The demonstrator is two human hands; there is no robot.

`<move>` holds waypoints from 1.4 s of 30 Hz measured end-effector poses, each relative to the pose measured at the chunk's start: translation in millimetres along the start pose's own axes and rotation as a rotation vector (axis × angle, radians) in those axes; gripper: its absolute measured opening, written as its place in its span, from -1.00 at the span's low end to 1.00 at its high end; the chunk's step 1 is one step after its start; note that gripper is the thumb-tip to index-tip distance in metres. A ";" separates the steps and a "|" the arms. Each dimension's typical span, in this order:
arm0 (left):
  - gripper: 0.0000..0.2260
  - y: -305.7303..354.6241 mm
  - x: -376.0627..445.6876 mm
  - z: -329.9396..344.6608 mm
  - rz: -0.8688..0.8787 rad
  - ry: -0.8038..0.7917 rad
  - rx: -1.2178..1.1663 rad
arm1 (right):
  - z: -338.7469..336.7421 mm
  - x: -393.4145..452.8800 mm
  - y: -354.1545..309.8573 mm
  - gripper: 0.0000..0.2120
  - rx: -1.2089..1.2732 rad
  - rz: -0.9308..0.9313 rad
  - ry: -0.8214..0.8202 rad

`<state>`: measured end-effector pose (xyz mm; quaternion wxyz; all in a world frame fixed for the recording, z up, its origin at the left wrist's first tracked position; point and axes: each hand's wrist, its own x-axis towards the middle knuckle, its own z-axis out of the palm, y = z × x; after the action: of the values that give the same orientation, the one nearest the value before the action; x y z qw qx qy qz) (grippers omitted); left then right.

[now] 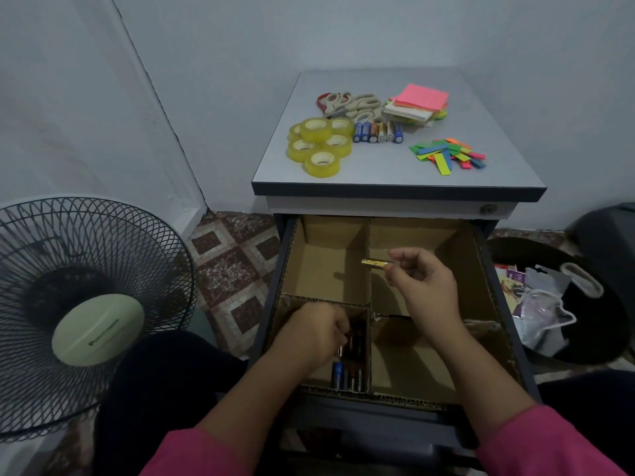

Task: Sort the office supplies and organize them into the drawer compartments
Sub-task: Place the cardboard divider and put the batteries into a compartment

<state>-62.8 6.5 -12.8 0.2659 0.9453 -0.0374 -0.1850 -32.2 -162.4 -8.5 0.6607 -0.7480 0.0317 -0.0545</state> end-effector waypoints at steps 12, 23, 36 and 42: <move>-0.95 -34.0 -7.7 -52.0 -0.052 0.610 -1.150 | 15.8 -18.8 -32.9 -0.86 -0.238 0.006 -0.555; -0.94 -31.1 -0.7 -49.0 -0.099 0.582 -1.234 | 77.1 -39.1 -23.9 -0.80 -1.456 -0.468 -0.881; -0.95 -30.3 -1.1 -49.1 -0.101 0.580 -1.245 | 77.6 -39.1 -7.3 -0.75 -1.436 -0.333 -0.836; -0.94 -29.4 0.3 -49.0 -0.115 0.575 -1.256 | 81.4 -37.0 -10.9 -0.71 -1.416 -0.554 -0.853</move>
<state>-45.2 55.6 10.7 0.7519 0.6245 0.1987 0.0723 -59.1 -76.4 -9.0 -0.0413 -0.9202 -0.3751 0.1042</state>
